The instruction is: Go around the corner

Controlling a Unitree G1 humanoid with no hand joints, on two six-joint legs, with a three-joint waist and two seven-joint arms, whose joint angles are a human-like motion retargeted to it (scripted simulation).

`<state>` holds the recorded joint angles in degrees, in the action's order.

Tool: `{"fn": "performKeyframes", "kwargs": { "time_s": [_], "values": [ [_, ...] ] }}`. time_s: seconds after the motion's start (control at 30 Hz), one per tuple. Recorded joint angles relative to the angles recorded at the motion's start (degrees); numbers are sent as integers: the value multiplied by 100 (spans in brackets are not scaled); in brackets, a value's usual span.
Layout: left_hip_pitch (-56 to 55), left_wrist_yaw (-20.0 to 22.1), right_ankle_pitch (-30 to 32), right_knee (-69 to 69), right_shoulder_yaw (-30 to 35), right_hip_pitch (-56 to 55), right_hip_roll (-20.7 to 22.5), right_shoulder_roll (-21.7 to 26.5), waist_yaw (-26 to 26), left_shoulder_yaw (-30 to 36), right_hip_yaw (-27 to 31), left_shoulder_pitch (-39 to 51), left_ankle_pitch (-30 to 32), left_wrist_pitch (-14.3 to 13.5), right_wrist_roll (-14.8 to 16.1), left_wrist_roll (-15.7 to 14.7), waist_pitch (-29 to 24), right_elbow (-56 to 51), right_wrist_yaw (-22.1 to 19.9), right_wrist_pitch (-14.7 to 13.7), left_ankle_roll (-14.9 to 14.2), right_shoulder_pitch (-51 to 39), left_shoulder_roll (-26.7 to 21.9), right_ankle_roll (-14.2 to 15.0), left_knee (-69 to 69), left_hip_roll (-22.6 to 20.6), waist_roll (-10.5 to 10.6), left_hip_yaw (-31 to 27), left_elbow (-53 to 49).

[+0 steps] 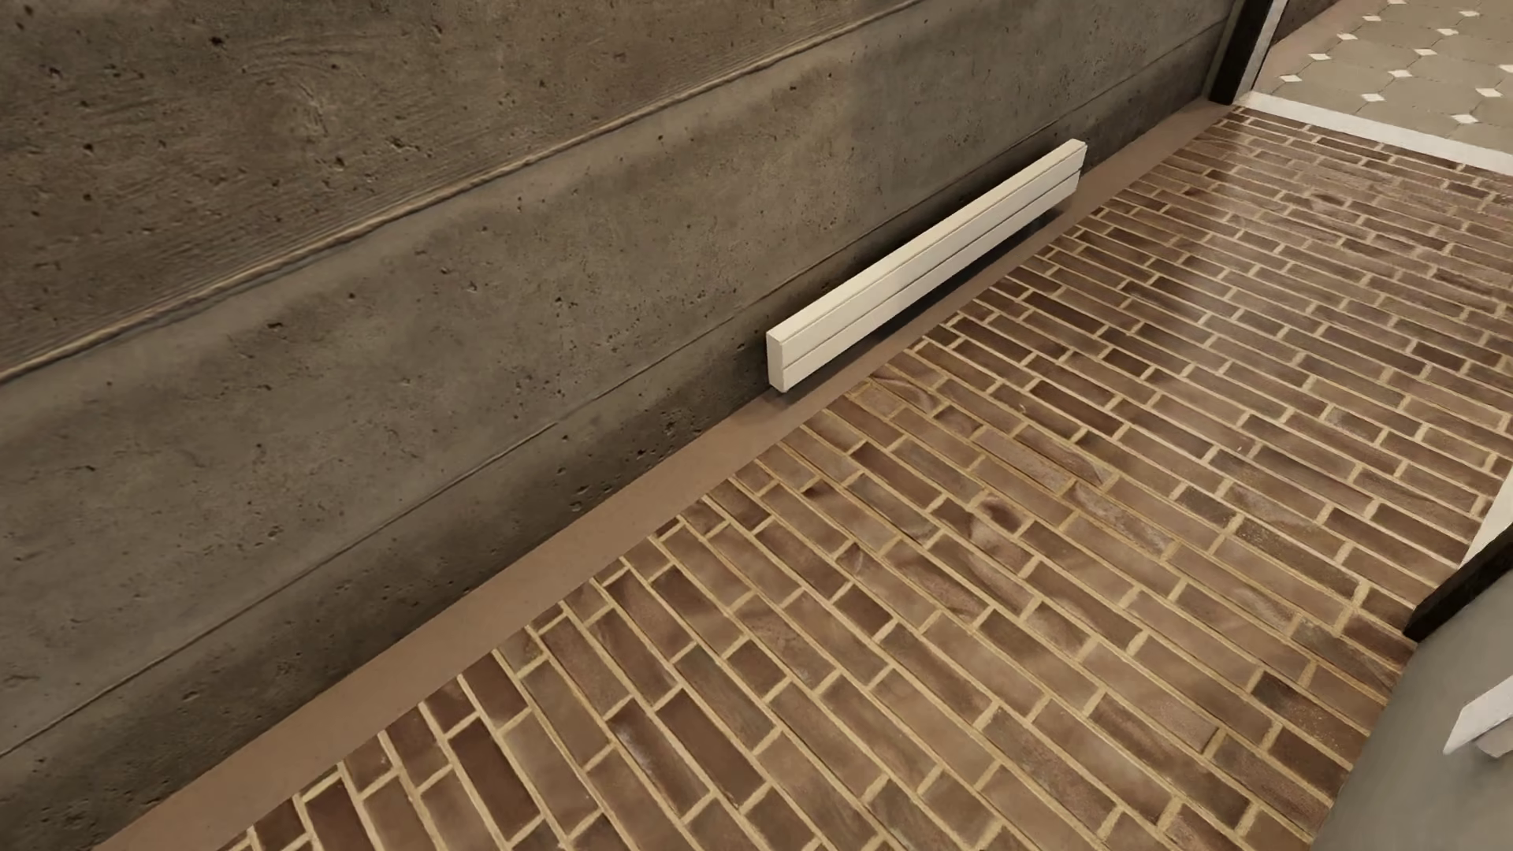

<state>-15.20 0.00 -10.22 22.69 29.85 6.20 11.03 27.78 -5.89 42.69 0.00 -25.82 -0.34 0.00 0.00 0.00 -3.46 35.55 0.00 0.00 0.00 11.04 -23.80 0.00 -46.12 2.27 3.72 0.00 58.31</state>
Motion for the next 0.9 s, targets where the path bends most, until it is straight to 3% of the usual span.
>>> {"fn": "performKeyframes", "kwargs": {
  "time_s": [0.13,0.23,0.3,0.4,0.47,0.53,0.6,0.67,0.7,0.77,0.8,0.87,0.9],
  "values": [
    [-242,0,-60,-100,497,679,-174,-137,26,-525,0,223,1114,0,0,0,-187,344,0,0,0,-201,-220,0,1690,-325,4,0,-173],
    [-357,0,-26,-93,1614,1178,-168,-126,-84,-1362,0,333,1112,0,0,0,-170,1053,0,0,0,213,-312,0,1686,-494,155,0,-467],
    [-319,0,369,-86,2715,1476,-371,-291,-285,-1618,0,324,1200,0,0,0,-86,1788,0,0,0,583,-415,0,1325,-513,-78,0,-540],
    [301,0,1869,1435,3620,587,-602,-268,-394,-1349,0,388,234,0,0,0,-3,2034,0,0,0,1114,-462,0,1145,-387,-439,0,-313],
    [514,0,2601,3571,3202,-1111,-527,-142,-108,-1132,0,486,-209,0,0,0,190,1883,0,0,0,1051,-367,0,1252,-255,-536,0,-289],
    [1031,0,1803,4737,2262,-2278,-351,-73,376,-1010,0,606,-394,0,0,0,228,1608,0,0,0,985,-220,0,1522,-120,-346,0,-382],
    [1774,0,2095,4024,1190,-2856,-173,-109,691,-1222,0,651,-509,0,0,0,150,1157,0,0,0,1055,-120,0,1830,-103,-147,0,-581],
    [2313,0,2723,2100,686,-2929,-44,-274,1030,-1550,0,709,-619,0,0,0,-11,820,0,0,0,1018,-139,0,1926,-139,-69,0,-766],
    [2621,0,2699,1130,628,-2794,-39,-341,1129,-1641,0,748,-667,0,0,0,-107,711,0,0,0,1021,-175,0,1956,-187,-73,0,-813],
    [3098,0,1294,78,711,-2649,-242,-368,1219,-1790,0,760,-751,0,0,0,-175,595,0,0,0,1087,-234,0,1993,-384,-115,0,-915],
    [3275,0,1128,103,837,-2779,-287,-359,1191,-1865,0,714,-784,0,0,0,-161,681,0,0,0,1100,-238,0,1975,-427,-88,0,-976],
    [3498,0,2575,356,1269,-3027,-174,-354,1250,-2060,0,437,-620,0,0,0,-36,1160,0,0,0,1073,-187,0,1817,-230,106,0,-1049],
    [3483,0,2883,569,1551,-3108,-84,-331,1259,-2063,0,224,-264,0,0,0,98,1447,0,0,0,1104,-132,0,1608,-34,263,0,-1024]
  ]
}}
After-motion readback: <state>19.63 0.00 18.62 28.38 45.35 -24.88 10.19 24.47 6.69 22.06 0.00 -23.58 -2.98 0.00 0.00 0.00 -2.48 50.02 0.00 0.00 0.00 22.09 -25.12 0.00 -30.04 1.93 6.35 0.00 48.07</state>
